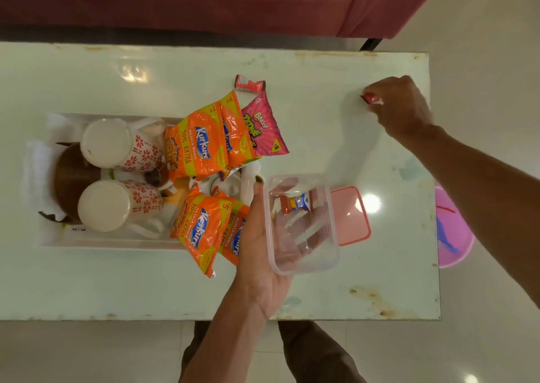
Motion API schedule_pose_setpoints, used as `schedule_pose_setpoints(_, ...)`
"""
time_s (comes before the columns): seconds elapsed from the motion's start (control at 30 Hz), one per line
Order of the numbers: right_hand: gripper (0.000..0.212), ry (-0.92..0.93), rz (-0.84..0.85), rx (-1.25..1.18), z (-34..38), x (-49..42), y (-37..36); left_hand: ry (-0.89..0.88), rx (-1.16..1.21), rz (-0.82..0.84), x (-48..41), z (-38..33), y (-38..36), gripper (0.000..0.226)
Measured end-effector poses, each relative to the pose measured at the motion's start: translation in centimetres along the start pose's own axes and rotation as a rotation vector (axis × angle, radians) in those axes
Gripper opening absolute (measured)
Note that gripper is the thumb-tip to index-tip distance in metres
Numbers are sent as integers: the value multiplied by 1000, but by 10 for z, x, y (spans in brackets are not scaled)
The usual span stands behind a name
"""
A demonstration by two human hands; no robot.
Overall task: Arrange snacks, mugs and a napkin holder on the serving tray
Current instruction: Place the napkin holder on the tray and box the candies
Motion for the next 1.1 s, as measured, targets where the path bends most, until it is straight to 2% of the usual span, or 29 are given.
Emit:
schedule_pose_setpoints(0.07,11,-14,-51,57,-1,13,2,-14,0,0,-1,-3,1,50)
schedule_pose_setpoints(0.13,21,-50,-90,-41,1,32,5,-10,10,2,-1,-4,4,52)
schedule_pose_setpoints(0.2,27,-194,-139,-410,6,59,19,-5,22,0,-1,-6,7,56)
schedule_pose_setpoints(0.27,24,-359,-166,-834,18,93,34,-13,18,3,1,-9,9,56)
schedule_pose_setpoints(0.3,19,-411,-157,-962,29,110,43,-16,12,0,2,-10,10,55)
schedule_pose_setpoints(0.37,14,-455,-45,-1212,59,141,56,-26,3,-14,3,-14,11,50)
schedule_pose_setpoints(0.43,14,-479,139,-1539,96,171,65,-39,-25,-39,5,-18,13,46)
schedule_pose_setpoints(0.5,22,-437,293,-1705,132,192,78,-53,-57,-73,7,-23,16,44)
schedule_pose_setpoints(0.57,22,-327,326,-1530,153,205,88,-69,-107,-78,11,-27,18,46)
schedule_pose_setpoints(0.67,9,-131,161,-973,173,212,102,-103,-200,-70,17,-32,20,46)
schedule_pose_setpoints(0.77,16,82,37,-591,200,223,107,-120,-253,-92,25,-36,25,57)
schedule_pose_setpoints(0.83,16,121,-32,-475,211,231,106,-107,-267,-98,30,-36,26,59)
schedule_pose_setpoints(0.93,18,64,-103,-456,219,238,104,-89,-247,-97,38,-38,24,65)
schedule_pose_setpoints(1.0,19,33,-118,-412,222,242,100,-88,-239,-98,42,-39,25,69)
schedule_pose_setpoints(1.1,21,7,-101,-342,228,244,94,-78,-207,-75,44,-41,28,62)
Point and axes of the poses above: each hand's wrist, its own x-axis away from the middle knuckle, its own y-axis out of the back of the hand, z = x × y, the point moved 9 cm from there along -x, towards the middle knuckle, and after that the axes turned 1 degree about -y, right-handed, at the moved point
